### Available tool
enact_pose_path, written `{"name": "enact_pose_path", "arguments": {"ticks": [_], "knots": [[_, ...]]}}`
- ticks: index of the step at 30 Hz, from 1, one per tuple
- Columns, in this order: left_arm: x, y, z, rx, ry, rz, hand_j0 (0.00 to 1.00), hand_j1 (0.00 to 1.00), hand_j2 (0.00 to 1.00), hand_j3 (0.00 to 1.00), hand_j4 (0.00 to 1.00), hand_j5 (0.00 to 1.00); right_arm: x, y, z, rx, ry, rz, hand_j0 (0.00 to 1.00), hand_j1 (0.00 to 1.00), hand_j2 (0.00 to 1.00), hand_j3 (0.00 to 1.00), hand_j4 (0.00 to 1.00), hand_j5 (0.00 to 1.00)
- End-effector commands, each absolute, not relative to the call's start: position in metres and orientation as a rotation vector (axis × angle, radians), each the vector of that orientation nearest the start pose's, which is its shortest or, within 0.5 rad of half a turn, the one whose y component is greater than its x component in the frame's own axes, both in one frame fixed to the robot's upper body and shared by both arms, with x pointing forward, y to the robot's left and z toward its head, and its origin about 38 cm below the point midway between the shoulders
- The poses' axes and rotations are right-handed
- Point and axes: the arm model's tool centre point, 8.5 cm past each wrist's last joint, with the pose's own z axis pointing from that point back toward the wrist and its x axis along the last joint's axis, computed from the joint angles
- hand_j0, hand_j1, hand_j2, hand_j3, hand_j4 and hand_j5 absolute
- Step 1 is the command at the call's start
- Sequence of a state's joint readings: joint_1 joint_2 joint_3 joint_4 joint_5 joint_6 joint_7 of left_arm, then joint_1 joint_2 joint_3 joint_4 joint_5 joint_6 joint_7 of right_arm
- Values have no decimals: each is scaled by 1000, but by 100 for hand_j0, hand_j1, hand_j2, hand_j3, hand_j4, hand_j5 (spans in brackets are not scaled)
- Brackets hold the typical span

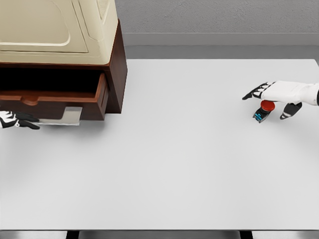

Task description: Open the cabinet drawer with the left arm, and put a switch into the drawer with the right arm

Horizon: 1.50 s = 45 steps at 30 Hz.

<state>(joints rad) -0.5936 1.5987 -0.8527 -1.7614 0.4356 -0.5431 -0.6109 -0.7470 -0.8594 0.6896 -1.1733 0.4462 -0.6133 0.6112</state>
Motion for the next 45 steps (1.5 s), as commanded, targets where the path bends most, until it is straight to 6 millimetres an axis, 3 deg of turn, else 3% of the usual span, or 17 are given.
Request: {"name": "enact_pose_path", "arguments": {"ticks": [1, 5, 14, 23, 28, 36, 41, 45], "knots": [[303, 429, 304, 18, -1158, -1785, 100, 100, 100, 100, 100, 100, 461, -383, 197, -462, -1050, 2058, 97, 97, 97, 97, 97, 97], [301, 430, 303, 10, -1156, -1792, 100, 100, 100, 100, 100, 100, 460, -383, 195, -457, -1046, 2062, 85, 85, 85, 85, 85, 85], [297, 431, 304, 3, -1158, -1805, 100, 100, 100, 100, 100, 100, 460, -382, 192, -451, -1039, 2066, 85, 85, 85, 85, 85, 85], [296, 433, 314, 3, -1192, -1782, 100, 100, 100, 100, 100, 100, 458, -381, 187, -438, -1028, 2074, 73, 73, 73, 73, 73, 73], [296, 433, 318, 5, -1204, -1769, 100, 100, 100, 100, 100, 100, 459, -383, 189, -442, -1027, 2069, 73, 73, 73, 73, 73, 73], [286, 450, 332, 43, -1162, -1731, 100, 100, 100, 100, 100, 100, 459, -385, 188, -443, -1022, 2066, 73, 73, 73, 73, 73, 73], [283, 453, 332, 47, -1146, -1727, 100, 100, 100, 100, 100, 100, 459, -385, 188, -442, -1024, 2064, 60, 60, 60, 60, 60, 60], [283, 453, 330, 43, -1140, -1727, 100, 100, 100, 100, 100, 100, 459, -385, 188, -441, -1025, 2063, 59, 59, 59, 59, 59, 59]]}}
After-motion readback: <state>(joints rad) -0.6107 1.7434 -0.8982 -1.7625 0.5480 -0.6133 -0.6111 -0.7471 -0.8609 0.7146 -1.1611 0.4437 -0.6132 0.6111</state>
